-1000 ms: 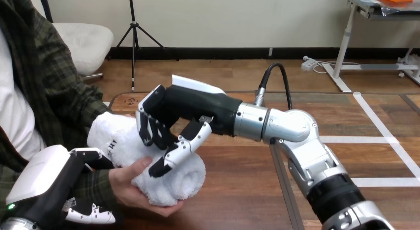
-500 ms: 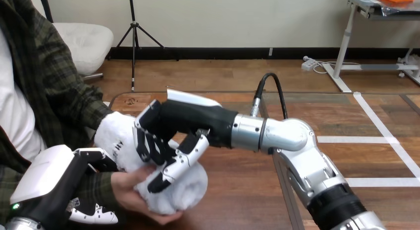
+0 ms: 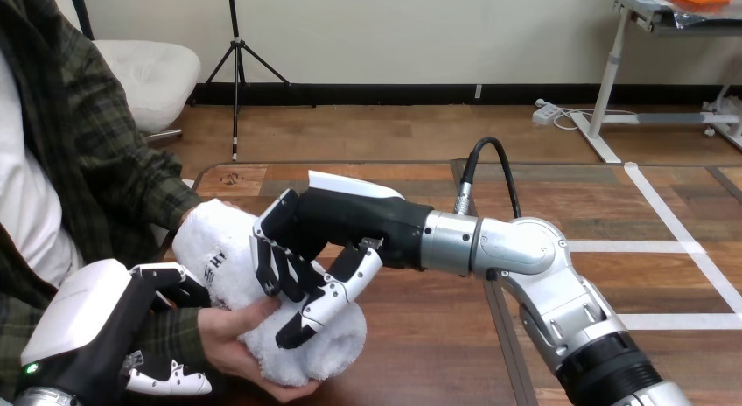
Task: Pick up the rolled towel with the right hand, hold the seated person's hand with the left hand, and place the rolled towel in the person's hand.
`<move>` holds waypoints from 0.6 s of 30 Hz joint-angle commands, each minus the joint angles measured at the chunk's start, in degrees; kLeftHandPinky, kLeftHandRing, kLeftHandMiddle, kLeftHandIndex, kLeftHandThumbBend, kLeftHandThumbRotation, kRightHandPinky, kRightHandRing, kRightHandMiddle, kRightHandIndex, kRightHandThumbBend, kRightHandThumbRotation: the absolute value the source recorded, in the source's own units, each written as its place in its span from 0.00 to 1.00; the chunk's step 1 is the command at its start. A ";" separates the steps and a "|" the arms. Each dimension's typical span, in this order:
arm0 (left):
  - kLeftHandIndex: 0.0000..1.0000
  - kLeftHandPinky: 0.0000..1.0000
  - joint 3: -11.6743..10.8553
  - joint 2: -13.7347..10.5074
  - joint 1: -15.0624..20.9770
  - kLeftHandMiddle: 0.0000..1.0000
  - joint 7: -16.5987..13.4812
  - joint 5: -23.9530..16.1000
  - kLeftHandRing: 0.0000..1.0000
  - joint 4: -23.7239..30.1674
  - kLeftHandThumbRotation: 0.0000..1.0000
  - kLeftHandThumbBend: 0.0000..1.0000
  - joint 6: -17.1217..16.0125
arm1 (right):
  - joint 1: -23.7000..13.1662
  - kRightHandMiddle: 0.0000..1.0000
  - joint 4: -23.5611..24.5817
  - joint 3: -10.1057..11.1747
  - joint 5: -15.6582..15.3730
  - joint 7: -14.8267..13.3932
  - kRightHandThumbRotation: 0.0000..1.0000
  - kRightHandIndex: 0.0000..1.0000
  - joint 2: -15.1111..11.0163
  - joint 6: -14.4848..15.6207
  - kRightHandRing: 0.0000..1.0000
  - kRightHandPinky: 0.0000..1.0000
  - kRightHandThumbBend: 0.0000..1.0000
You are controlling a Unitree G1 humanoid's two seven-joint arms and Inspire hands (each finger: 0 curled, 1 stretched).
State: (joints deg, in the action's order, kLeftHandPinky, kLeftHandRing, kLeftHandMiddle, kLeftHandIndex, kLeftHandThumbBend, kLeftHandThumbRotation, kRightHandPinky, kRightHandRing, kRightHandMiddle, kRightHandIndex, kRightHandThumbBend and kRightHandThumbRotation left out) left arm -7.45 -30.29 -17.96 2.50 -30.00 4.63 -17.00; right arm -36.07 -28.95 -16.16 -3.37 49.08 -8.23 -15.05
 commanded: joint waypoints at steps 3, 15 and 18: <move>0.55 0.48 1.08 1.01 1.53 0.55 -1.56 0.01 0.51 1.36 0.00 0.98 -0.72 | -0.34 0.30 3.85 -0.36 -0.39 -0.89 0.00 0.35 -0.95 0.63 0.18 0.13 0.86; 0.65 0.56 1.28 0.67 0.42 0.64 -3.45 -1.00 0.61 -0.33 0.01 1.00 -2.46 | -0.07 0.50 3.75 -0.34 -1.09 -1.43 0.11 0.53 -3.03 0.91 0.34 0.24 0.94; 0.73 0.61 1.20 0.27 0.35 0.71 -5.02 -1.39 0.66 -2.49 0.06 1.00 -4.22 | 0.10 0.58 3.84 0.08 -0.91 -0.94 0.17 0.61 -3.78 0.94 0.45 0.33 0.95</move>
State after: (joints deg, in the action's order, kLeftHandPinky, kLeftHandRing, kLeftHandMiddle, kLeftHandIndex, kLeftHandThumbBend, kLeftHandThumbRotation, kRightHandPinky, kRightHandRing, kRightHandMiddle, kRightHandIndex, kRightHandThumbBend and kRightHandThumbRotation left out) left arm -6.77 -29.32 -18.58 -0.21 -30.61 4.21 -18.76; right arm -35.06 -26.93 -16.90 -4.41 48.59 -9.77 -14.36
